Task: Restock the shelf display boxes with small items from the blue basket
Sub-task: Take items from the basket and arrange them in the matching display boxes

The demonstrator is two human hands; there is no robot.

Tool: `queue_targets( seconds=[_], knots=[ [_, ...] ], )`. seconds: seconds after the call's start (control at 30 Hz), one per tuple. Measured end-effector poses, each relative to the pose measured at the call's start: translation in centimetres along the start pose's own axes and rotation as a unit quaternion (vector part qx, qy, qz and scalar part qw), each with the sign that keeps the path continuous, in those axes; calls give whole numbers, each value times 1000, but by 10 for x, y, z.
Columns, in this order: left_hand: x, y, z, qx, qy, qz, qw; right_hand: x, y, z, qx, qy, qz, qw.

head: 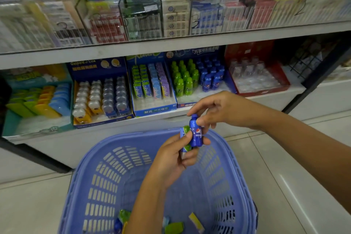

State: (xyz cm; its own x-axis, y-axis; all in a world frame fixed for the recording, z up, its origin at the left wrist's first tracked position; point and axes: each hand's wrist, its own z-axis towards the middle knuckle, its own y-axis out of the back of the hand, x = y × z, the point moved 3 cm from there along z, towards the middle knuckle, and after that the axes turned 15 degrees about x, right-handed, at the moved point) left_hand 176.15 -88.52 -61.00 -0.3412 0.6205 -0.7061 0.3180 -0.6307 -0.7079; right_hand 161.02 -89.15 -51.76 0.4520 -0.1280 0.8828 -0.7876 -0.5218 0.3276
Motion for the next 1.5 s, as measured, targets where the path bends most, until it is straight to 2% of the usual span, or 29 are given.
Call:
queue_targets(
  seconds=[0.1,0.2,0.27,0.33,0.43,0.53,0.73,0.97,1.2,1.3,1.37,1.43,1.5],
  knots=[
    [4,0,0,10,10,-1,1000,-8,-1,0,12,-29,3,1000],
    [10,4,5,-60,15,1,998,-14,5,-1,-6,-48,-32,998],
    [14,13,8,-150,26,-3,988,-16,27,-5,-79,-48,-82,992],
    [16,21,9,-213,37,-7,976,-22,60,-11,-192,-62,-150,968],
    [14,26,10,-233,39,-54,970,-36,105,-16,-314,-102,-243,912],
    [14,30,11,-239,41,-82,967,-49,132,-3,-342,-124,-269,892],
    [10,44,8,-249,22,-106,962,-64,150,28,-307,-174,-217,910],
    [6,41,14,-250,0,-107,962,-71,154,39,-247,-224,-259,907],
    [-5,23,7,-199,-16,-131,971,-68,147,39,-259,-238,-256,901],
    [-12,21,-2,-179,-31,-137,974,-53,128,29,-332,-187,-288,879],
    [-16,21,-7,-174,-41,-130,975,-34,96,22,-355,-110,-245,896],
    [-19,20,-10,-186,-55,-99,976,-14,49,23,-271,-72,-211,936],
    [-22,18,-14,-206,-79,-40,975,0,1,27,-175,-56,-119,976]
  ],
)
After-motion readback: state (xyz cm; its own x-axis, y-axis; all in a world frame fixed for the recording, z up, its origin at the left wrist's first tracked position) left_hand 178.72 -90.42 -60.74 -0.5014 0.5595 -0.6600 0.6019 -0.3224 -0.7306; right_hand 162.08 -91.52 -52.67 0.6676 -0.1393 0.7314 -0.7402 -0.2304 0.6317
